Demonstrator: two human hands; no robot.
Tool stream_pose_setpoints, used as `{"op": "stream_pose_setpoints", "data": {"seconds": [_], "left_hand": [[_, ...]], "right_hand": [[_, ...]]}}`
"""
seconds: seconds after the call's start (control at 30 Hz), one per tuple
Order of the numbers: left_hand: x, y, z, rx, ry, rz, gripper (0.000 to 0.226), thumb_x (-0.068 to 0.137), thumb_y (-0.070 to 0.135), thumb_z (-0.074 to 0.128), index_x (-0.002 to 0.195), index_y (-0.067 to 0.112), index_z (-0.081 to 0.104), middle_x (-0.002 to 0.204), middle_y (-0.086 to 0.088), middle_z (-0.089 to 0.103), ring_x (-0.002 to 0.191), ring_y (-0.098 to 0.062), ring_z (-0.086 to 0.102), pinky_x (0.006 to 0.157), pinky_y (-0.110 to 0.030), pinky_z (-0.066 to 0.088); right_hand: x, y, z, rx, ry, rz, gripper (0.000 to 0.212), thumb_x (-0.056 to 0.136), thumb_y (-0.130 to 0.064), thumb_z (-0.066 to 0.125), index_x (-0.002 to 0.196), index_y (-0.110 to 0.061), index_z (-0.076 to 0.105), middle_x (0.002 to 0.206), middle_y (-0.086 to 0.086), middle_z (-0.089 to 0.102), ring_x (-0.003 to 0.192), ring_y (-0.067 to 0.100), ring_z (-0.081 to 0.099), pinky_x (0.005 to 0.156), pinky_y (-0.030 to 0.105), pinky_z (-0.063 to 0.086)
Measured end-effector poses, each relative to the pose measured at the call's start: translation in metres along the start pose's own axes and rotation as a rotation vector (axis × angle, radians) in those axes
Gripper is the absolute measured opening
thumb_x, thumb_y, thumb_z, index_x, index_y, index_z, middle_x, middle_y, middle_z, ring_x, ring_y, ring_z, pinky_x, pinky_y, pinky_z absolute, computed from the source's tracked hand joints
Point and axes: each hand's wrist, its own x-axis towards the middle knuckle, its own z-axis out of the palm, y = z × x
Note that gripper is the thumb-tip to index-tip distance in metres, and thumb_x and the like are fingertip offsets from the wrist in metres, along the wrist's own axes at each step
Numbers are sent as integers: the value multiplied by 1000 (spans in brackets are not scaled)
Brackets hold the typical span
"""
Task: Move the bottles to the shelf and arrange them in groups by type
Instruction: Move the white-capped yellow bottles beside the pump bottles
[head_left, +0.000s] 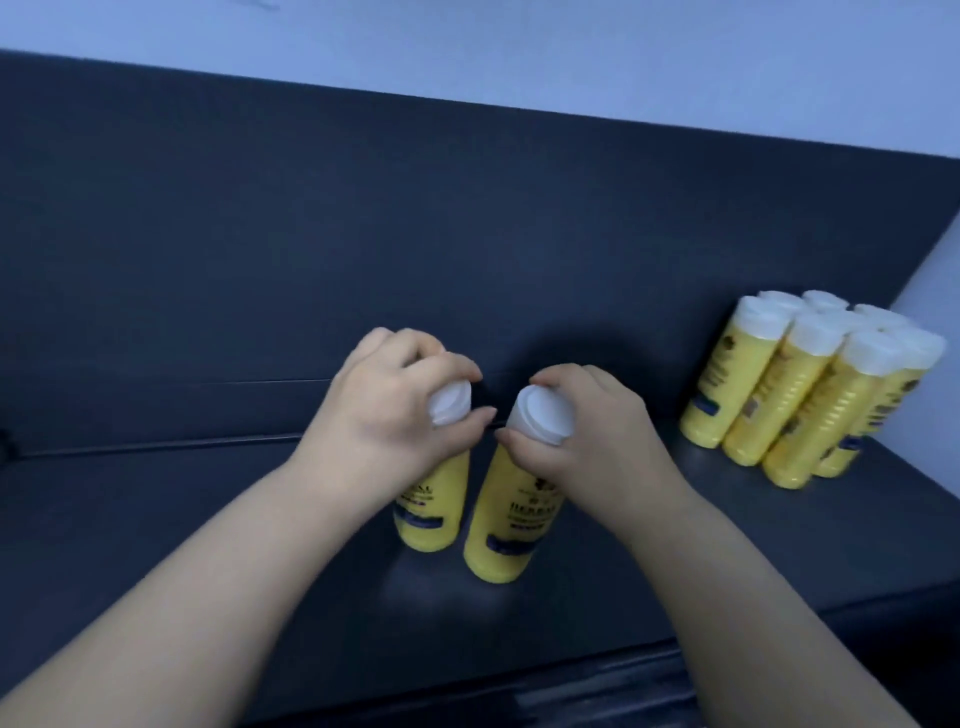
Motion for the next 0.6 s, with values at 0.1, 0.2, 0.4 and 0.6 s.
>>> {"op": "stream_pose_setpoints", "data": {"seconds": [0.1,0.2,0.4,0.6], "left_hand": [[-25,-35,-42,53,-34,-49,40,71,53,57,92,23,72,83,4,59,78,-19,50,75,-31,46],[-50,-66,-73,115,-39,-107,38,71,53,56,91,24,73,82,4,58,77,-20,52,70,-40,48],[-68,-109,-107,118,21,-328,42,68,55,51,89,23,68,89,2,59,84,-25,58,72,-28,41],[-70,-110,-100,92,78,-315,33,71,47,57,86,21,68,84,4,59,74,-19,55,71,-21,36]], "right_hand": [[1,-46,33,37,8,-35,56,70,-46,75,116,-20,57,107,-6,54,100,9,50,82,20,39],[4,-85,60,65,-3,-65,56,70,-46,75,116,-20,56,105,-8,52,97,10,51,83,24,42],[20,-134,102,50,-20,-75,49,72,-44,72,112,-19,55,100,-8,49,92,13,51,75,21,38],[36,-145,119,71,-48,-18,48,70,-42,69,111,-20,56,102,-7,50,90,13,52,75,25,42]]}}
